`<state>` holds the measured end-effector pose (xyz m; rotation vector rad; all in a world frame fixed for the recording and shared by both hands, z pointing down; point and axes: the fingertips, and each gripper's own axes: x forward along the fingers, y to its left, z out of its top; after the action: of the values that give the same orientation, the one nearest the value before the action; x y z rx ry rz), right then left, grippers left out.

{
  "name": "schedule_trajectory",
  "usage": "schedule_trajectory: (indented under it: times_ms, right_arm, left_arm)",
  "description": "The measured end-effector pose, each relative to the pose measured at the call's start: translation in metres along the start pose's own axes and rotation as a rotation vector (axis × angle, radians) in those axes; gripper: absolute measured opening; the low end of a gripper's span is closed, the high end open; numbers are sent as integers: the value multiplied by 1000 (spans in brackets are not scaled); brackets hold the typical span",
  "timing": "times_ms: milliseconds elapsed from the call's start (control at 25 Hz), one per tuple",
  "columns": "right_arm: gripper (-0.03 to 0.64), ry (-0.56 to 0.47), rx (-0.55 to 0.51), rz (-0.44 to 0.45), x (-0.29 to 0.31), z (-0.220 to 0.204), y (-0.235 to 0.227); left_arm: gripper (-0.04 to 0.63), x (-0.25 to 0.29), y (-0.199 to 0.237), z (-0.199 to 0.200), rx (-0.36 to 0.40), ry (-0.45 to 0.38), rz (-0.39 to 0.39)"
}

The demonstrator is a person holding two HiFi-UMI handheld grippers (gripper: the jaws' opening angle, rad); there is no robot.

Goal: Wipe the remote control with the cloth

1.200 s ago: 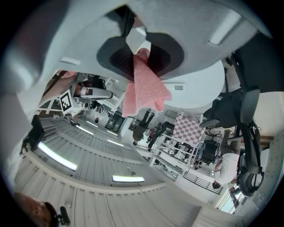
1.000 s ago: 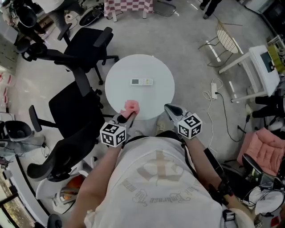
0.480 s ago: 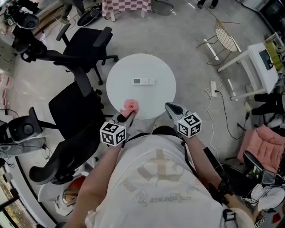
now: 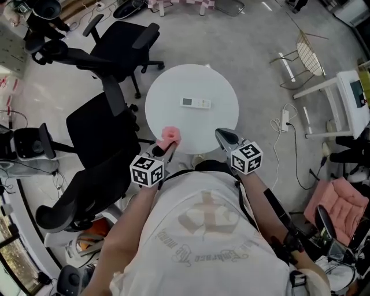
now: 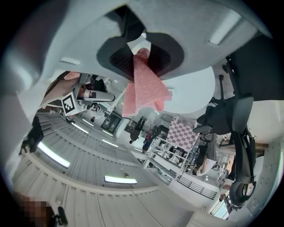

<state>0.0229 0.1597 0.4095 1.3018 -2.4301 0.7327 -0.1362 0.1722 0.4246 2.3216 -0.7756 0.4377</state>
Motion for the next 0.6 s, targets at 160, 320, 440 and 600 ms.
schedule_trajectory:
  times_ms: [160,320,440,600]
  right_arm:
    - [8,29,-4,32,21,3,-10]
    - [8,41,12,49,41,12,-32]
    - [8,58,18,69,53,13,-47]
    - [8,102,-7,103,63,9,-67]
  left_arm:
    - [46,3,13,12,-14,7,39]
    - [46,18,19,30,-8,25,56]
    - [46,35,22,35,-16,52,66]
    - [46,63,19,43,-21,92,58]
